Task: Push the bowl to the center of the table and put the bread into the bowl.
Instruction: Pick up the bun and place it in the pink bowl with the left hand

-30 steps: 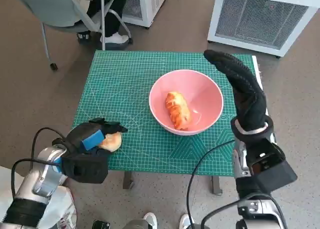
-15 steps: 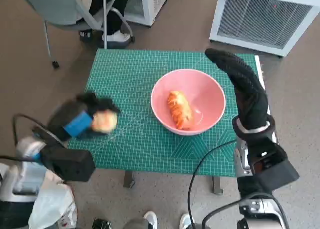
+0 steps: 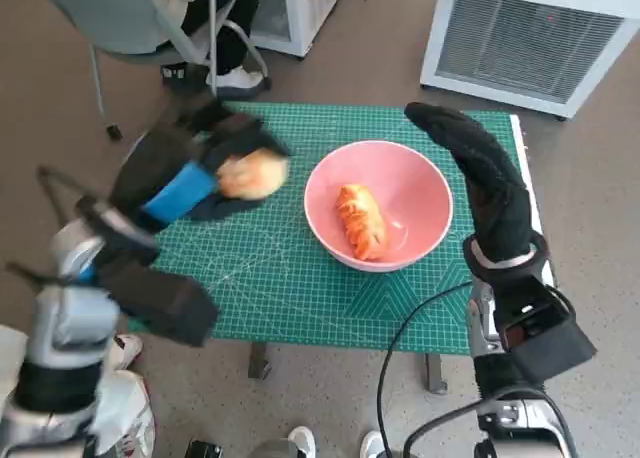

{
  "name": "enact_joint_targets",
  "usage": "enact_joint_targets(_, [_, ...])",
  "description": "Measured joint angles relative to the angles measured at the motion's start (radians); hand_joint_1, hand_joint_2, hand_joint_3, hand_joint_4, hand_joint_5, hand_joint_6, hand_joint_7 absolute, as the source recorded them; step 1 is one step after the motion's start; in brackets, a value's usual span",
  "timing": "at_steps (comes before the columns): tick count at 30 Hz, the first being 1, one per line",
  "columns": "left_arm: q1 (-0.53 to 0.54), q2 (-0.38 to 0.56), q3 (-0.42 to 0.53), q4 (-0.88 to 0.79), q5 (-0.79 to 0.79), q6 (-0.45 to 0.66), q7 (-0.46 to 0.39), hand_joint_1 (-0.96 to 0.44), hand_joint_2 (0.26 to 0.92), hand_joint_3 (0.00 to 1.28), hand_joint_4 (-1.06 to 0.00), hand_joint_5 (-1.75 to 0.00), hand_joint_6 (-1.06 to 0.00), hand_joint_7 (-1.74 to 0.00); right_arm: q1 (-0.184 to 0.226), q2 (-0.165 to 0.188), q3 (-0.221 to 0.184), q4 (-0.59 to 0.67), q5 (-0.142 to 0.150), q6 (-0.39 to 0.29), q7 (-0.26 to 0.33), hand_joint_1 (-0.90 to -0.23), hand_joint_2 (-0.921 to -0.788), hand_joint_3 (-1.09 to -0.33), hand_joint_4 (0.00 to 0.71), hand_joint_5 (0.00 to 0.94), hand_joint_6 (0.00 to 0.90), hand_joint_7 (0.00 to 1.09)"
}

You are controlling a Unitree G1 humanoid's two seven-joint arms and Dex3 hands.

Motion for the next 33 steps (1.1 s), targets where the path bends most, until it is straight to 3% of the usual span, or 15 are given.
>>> enact_joint_targets(4, [-0.09,-0.058,-0.057,0.124,0.005,-0.056,0.013,0.0,0.92,0.1,-0.63,-1.14,-0.61,-1.27,0.0,0.002,0.0,-0.004,0.002,0.002,0.003,-0.576,-0.921,-0.833,0.223,0.242,-0.001,0.75])
enact_joint_targets(10, [-0.186,-0.136,-0.123,0.354,0.007,-0.132,0.026,0.0,0.921,0.14,-0.62,-1.25,-0.54,-1.26,0.001,0.001,-0.002,-0.009,0.003,0.002,0.003,-0.581,-0.921,-0.829,0.216,0.251,-0.001,0.75])
enact_joint_targets(12, [-0.21,-0.159,-0.139,0.425,0.007,-0.144,0.027,0.0,0.921,0.19,-0.58,-1.32,-0.46,-1.3,0.002,0.001,-0.002,-0.012,0.005,0.002,0.004,-0.581,-0.921,-0.828,0.211,0.253,-0.001,0.75])
enact_joint_targets(14, [-0.228,-0.183,-0.155,0.492,0.006,-0.148,0.024,0.0,0.921,0.31,-0.45,-1.42,-0.32,-1.47,0.003,0.0,-0.003,-0.014,0.01,0.002,0.004,-0.58,-0.921,-0.826,0.208,0.256,-0.001,0.74])
enact_joint_targets(15, [-0.234,-0.192,-0.162,0.517,0.005,-0.148,0.018,-0.07,0.88,0.32,-0.3,-1.05,-0.2,-1.19,0.003,0.0,-0.003,-0.015,0.012,0.002,0.004,-0.575,-0.921,-0.825,0.207,0.258,-0.001,0.74])
enact_joint_targets(16, [-0.241,-0.203,-0.17,0.546,0.001,-0.144,0.002,-0.12,0.875,0.29,-0.22,-0.76,-0.13,-1.01,0.003,-0.001,-0.004,-0.015,0.012,0.002,0.004,-0.572,-0.921,-0.824,0.205,0.26,-0.001,0.74])
enact_joint_targets(20, [-0.262,-0.238,-0.202,0.626,-0.003,-0.085,-0.095,-0.23,0.866,0.17,-0.05,-0.22,-0.03,-0.58,0.005,-0.005,-0.008,-0.016,0.011,0.002,0.004,-0.565,-0.921,-0.821,0.203,0.266,-0.001,0.74])
enact_joint_targets(26, [-0.264,-0.27,-0.229,0.677,-0.007,-0.007,-0.2,-0.28,0.857,0.12,-0.01,-0.08,0.0,-0.47,0.006,-0.006,-0.022,-0.016,0.007,-0.001,-0.001,-0.575,-0.921,-0.816,0.201,0.27,-0.001,0.73])
enact_joint_targets(33, [-0.265,-0.288,-0.241,0.717,-0.005,-0.018,-0.192,-0.31,0.872,0.09,0.0,-0.04,0.0,-0.45,0.008,-0.006,-0.029,-0.018,-0.009,-0.002,-0.011,-0.579,-0.921,-0.809,0.201,0.273,-0.001,0.73])
